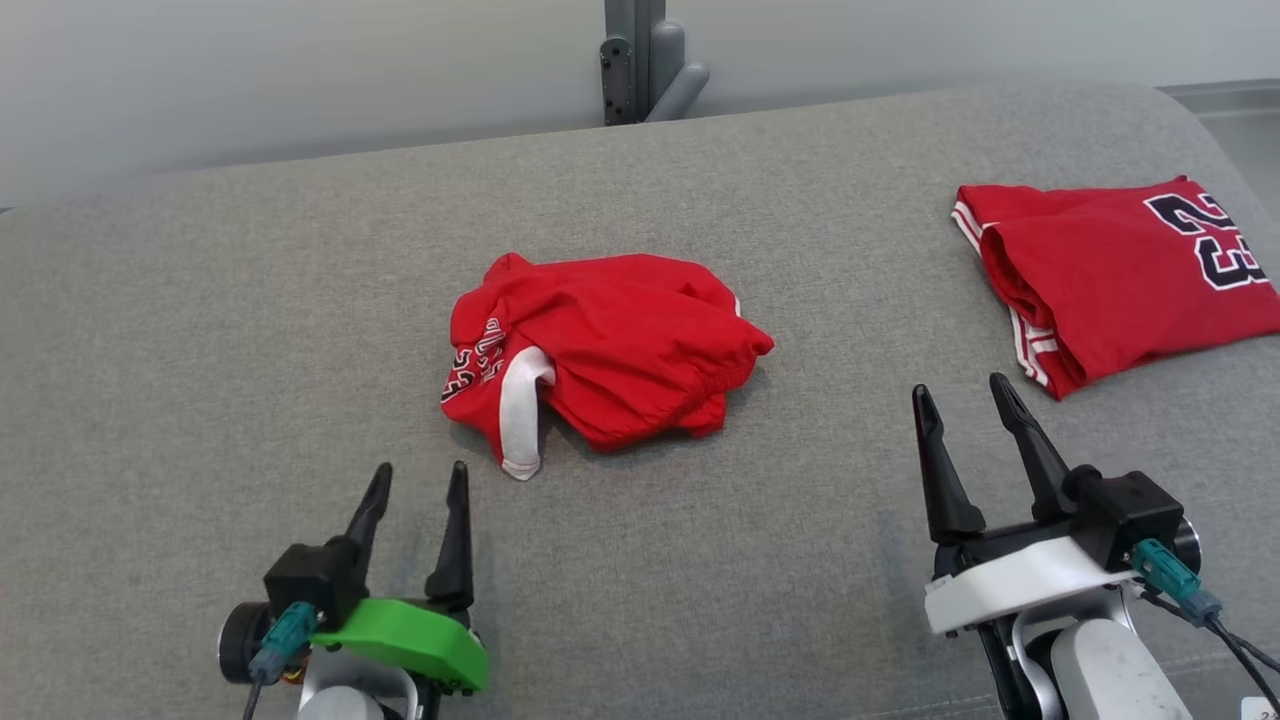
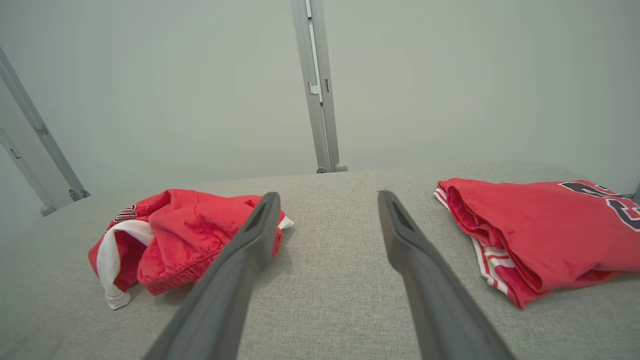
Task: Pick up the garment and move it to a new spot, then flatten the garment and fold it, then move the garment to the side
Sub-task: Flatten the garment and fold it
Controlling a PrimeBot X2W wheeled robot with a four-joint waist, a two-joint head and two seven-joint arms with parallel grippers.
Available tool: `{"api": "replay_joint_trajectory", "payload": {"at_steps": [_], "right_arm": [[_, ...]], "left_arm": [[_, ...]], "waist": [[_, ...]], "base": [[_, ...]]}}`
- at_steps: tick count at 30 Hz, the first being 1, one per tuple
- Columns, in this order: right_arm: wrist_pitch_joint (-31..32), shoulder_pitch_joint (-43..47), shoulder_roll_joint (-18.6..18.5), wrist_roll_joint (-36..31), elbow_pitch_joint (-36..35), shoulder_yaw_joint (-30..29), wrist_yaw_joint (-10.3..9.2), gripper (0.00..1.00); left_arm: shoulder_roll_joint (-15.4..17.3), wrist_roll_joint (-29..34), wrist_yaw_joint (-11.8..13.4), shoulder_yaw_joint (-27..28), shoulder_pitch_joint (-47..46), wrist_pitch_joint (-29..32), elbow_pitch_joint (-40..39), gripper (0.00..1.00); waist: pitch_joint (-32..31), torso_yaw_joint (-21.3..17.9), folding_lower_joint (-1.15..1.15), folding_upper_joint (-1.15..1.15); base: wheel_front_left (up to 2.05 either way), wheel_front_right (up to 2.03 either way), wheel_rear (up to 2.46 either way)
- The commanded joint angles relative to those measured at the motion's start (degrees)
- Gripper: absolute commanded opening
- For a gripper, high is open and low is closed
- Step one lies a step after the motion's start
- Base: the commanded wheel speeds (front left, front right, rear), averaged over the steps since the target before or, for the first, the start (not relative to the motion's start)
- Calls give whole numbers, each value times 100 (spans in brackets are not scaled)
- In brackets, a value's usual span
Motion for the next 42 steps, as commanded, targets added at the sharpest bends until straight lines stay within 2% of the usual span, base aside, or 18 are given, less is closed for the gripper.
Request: {"api": "replay_joint_trajectory", "payload": {"at_steps": [1,6,9,15,18,19,20,21,29,35,39,42], "right_arm": [[-24,-87,-5,-1,-13,7,-9,100],[-24,-185,-4,23,-23,-15,-9,100],[-24,-212,-3,37,-41,-27,-9,100],[-24,-283,-3,60,-72,-52,-9,100],[-24,-282,-4,63,-89,-62,-9,100],[-24,-275,-4,62,-91,-68,-9,100],[-24,-265,-4,57,-89,-80,-9,100],[-24,-256,-4,54,-85,-103,-9,100],[-24,-151,-5,71,-6,-54,-9,100],[-24,-68,-4,92,79,8,-9,100],[-24,-45,-5,107,138,52,-9,100],[-24,-66,-5,142,213,134,-9,100]], "left_arm": [[-1,-49,-38,-107,-181,-4,110,100],[3,-158,-90,-569,-664,-4,759,100],[7,-259,-33,-715,-927,-5,1175,100],[8,-265,168,-610,-1317,-4,1823,100],[7,-242,191,-498,-1402,-4,2007,100],[7,-222,214,-451,-1428,-5,2007,57],[9,-198,230,-385,-1444,-4,1968,34],[9,-177,244,-329,-1432,-5,1922,0],[38,175,202,82,-971,-4,1083,0],[325,587,222,411,-241,-4,264,0],[410,680,248,484,6,-4,179,0],[516,661,181,577,67,-4,396,0]], "waist": [[153,-167,0,41],[358,-435,0,41],[470,-582,0,41],[634,-794,0,41],[658,-821,0,41],[656,-820,0,41],[651,-813,0,41],[640,-794,0,41],[432,-484,0,41],[260,-215,0,41],[224,-146,0,41],[223,-120,0,41]], "base": [[0,0,0],[0,0,0],[0,0,0],[0,0,0],[0,0,0],[0,0,0],[0,0,0],[0,0,0],[0,0,0],[0,0,0],[0,0,0],[0,0,0]]}}
